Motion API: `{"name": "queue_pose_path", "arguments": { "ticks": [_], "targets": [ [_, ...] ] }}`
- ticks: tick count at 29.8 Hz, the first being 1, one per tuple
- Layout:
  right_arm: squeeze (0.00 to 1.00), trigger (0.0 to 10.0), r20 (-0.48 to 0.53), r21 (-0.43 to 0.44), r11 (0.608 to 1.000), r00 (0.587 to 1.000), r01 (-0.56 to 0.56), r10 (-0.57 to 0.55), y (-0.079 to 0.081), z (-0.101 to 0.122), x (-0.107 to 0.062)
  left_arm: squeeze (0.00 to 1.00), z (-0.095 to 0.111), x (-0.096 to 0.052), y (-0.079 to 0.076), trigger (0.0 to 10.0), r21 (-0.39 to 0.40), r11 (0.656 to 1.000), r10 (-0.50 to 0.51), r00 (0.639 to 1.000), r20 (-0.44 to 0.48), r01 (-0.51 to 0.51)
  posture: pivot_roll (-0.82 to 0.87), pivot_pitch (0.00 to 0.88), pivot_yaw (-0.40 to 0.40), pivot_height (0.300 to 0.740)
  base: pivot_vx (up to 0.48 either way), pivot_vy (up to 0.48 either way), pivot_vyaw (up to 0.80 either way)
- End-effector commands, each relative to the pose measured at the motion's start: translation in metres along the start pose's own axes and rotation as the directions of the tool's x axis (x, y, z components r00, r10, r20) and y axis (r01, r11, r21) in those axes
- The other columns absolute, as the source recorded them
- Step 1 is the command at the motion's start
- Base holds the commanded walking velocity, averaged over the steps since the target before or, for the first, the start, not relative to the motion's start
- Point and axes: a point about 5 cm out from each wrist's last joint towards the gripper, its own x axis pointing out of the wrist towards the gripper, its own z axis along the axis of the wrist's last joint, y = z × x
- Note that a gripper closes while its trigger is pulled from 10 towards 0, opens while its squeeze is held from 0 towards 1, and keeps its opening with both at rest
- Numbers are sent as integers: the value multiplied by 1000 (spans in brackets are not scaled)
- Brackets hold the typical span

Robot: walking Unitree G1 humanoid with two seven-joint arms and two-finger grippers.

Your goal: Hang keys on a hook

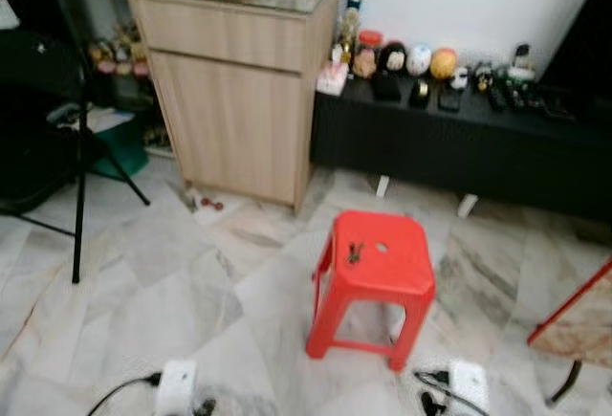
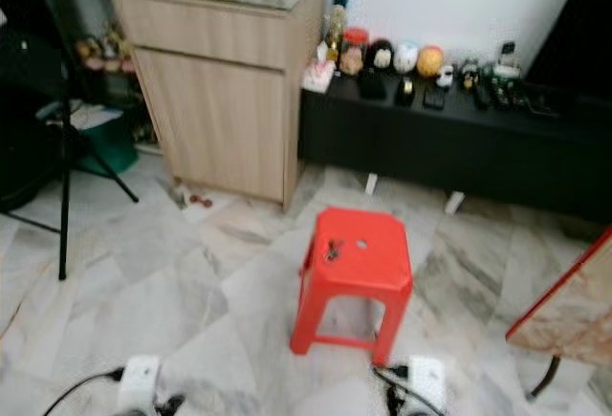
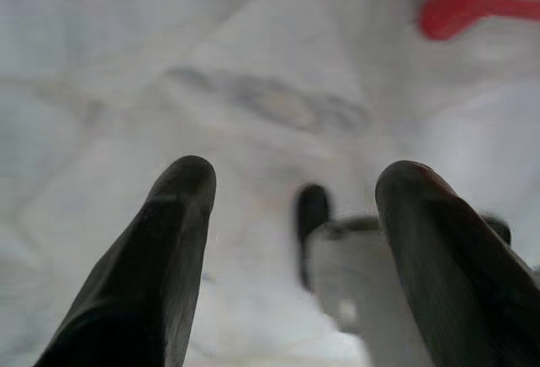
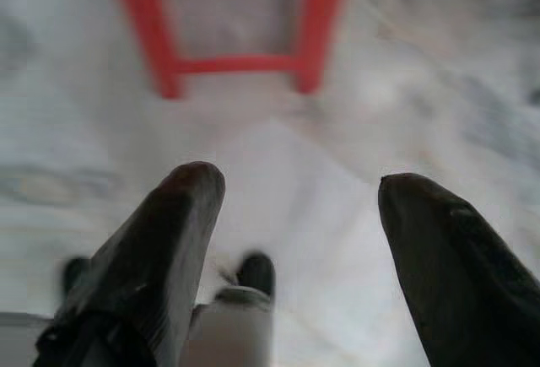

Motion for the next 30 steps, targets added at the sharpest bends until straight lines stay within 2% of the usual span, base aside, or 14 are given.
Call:
{"name": "queue_pose_path", "arguments": {
  "ticks": [1,10,14,30],
  "targets": [
    [0,10000,-1,-2,999,999,36,-36,-14,-1,-1,0,0,1,-11,10000,17,999,-35,999,3,35,40,0,-74,740,0,0,0],
    [0,10000,-3,-11,999,999,32,-32,-13,-1,-1,0,0,1,-14,10000,-42,996,-73,997,2,73,42,0,-74,740,0,0,0],
    [0,10000,-4,-30,999,1000,26,-26,-13,-1,-1,0,0,1,-14,10000,-17,997,-69,998,-4,69,40,0,-76,740,0,0,0],
    [0,10000,0,-59,998,1000,22,-22,-13,-1,-2,0,1,1,-17,10000,-22,996,-82,997,-3,82,41,0,-77,740,333,0,0]
  ]
}}
